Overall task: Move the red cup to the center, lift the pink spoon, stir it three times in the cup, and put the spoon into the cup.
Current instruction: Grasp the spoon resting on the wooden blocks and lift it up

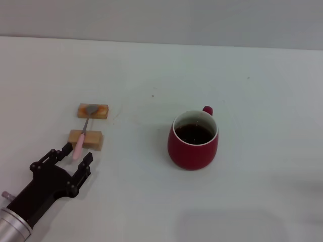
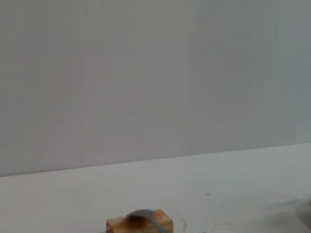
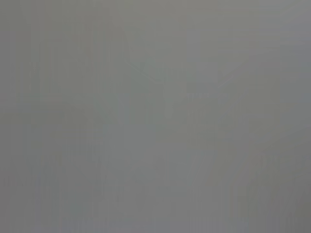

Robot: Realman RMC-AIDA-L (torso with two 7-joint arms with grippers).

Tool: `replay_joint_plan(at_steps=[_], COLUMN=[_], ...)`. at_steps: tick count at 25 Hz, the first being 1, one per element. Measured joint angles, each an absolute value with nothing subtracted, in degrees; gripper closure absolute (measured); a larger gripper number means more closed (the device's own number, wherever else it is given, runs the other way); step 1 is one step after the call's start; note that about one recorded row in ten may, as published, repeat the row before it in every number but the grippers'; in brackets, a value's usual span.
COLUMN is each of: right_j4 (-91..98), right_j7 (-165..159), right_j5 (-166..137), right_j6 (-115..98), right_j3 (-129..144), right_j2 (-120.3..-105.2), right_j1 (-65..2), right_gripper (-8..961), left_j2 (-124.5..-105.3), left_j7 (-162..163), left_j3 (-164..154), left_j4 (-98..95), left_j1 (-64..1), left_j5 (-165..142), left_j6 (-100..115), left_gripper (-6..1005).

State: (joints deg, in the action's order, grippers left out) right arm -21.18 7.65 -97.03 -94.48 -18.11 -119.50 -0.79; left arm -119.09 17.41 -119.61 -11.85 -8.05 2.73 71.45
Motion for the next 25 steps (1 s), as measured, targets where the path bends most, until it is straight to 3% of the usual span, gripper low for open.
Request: replay_joint_plan(at_steps=[15,25], right_j4=[-21.0,-21.0], right_j7=[7.6,7.6], right_j5=[-97.0,-96.9], right_j6=[-95.0,-96.6], right_j3=[-17.2,-17.2], right_j2=[-119.35,-119.35], right_j1=[-0.3,0.2], right_gripper=[954,954], left_j2=[-119.09,-119.09], left_j7=[17.3,15.0], left_j3=[-120.3,-120.1], left_j4=[-12.3,-15.6], left_j1=[-8.3,-8.5], left_j5=[3.1,4.8], left_j6=[70.0,66.9], left_gripper=[469,791])
